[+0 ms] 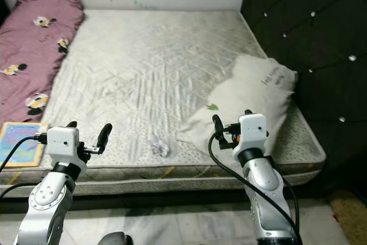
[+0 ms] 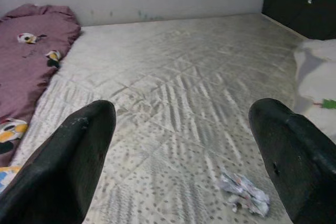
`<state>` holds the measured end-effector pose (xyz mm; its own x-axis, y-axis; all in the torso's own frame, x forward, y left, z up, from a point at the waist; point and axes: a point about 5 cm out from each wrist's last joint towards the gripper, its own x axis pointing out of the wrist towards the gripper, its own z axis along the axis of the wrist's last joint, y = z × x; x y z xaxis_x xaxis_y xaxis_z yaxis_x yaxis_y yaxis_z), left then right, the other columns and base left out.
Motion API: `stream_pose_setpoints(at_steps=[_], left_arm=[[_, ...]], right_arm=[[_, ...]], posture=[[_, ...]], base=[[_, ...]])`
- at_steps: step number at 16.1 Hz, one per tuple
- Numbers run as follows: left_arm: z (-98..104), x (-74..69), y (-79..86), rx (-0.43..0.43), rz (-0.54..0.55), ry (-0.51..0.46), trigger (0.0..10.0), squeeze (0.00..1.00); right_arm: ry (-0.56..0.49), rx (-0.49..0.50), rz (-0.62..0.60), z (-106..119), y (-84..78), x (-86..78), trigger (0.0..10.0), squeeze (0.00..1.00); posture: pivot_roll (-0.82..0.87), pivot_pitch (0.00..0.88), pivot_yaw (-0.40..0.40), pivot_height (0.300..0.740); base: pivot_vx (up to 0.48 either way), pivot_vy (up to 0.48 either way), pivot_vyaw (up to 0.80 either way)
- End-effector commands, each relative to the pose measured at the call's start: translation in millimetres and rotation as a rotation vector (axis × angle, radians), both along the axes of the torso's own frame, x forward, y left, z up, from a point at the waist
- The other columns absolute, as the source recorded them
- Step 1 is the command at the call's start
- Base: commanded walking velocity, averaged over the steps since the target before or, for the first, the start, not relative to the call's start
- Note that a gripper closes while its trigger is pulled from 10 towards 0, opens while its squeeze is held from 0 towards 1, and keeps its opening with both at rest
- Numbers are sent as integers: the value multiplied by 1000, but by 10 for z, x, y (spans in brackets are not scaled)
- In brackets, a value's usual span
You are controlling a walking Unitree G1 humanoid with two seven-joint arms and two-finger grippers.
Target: Clean up the room
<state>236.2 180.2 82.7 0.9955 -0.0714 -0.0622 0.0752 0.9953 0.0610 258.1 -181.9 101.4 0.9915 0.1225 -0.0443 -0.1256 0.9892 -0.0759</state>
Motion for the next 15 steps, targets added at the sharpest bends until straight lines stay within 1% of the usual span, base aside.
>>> stream_pose_setpoints(at_steps=[1, 6, 8, 10, 12, 13, 15], left_arm=[[13, 2, 35, 3, 6, -8, 10000, 0], [-1, 3, 9, -1, -2, -5, 10000, 0], [-1, 4, 10, 1, 0, -4, 10000, 0], [-17, 3, 20, 1, 15, 5, 10000, 0], [-37, 6, 30, 4, 39, 15, 10000, 0], [-81, -1, 41, -14, 40, 39, 10000, 0], [-100, 11, 1, -23, -1, 47, 10000, 0]], right_arm=[[-5, -8, -3, -1, 16, 18, 10000, 0], [-26, -20, 5, 48, 2, 35, 10000, 0], [-42, -21, 60, 67, 90, 27, 10000, 0], [-23, 7, 80, 50, 126, 27, 10000, 0], [-22, -6, 51, 42, 89, 35, 10000, 0], [5, -50, -3, -11, 31, 51, 10000, 0], [-10, -83, -64, -15, 14, 62, 10000, 0]], posture=[[-23, 57, -51, 740], [-24, 54, -56, 740], [-24, 54, -56, 740], [-20, 53, -60, 740], [-20, 53, -60, 740], [-16, 46, -64, 740], [-17, 46, -63, 740]], base=[[334, 0, 0], [337, 0, 0], [339, 0, 0], [304, 0, 0], [0, 0, 0], [0, 0, 0], [0, 377, 0]])
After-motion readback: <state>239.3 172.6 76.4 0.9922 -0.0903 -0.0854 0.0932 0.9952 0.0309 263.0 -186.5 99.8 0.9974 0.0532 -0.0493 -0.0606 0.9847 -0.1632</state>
